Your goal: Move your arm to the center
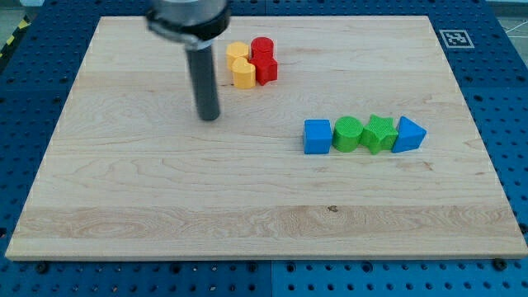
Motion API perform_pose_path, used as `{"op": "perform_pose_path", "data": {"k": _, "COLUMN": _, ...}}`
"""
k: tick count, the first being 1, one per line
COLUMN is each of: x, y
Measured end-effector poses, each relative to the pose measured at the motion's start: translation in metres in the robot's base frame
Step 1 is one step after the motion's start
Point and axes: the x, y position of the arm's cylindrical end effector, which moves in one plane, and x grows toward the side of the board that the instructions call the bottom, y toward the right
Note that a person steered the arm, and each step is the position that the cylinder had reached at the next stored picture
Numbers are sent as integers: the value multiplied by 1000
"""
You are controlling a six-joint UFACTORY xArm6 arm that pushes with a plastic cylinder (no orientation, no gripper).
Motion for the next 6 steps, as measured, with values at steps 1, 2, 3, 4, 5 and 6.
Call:
{"op": "perform_pose_path", "data": {"k": 1, "x": 36, "y": -1}}
{"op": "perform_pose_path", "data": {"k": 2, "x": 50, "y": 35}}
{"op": "perform_pose_path", "data": {"k": 3, "x": 49, "y": 86}}
{"op": "perform_pose_path", "data": {"k": 4, "x": 28, "y": 114}}
{"op": "perform_pose_path", "data": {"k": 5, "x": 8, "y": 124}}
{"op": "perform_pose_path", "data": {"k": 6, "x": -15, "y": 124}}
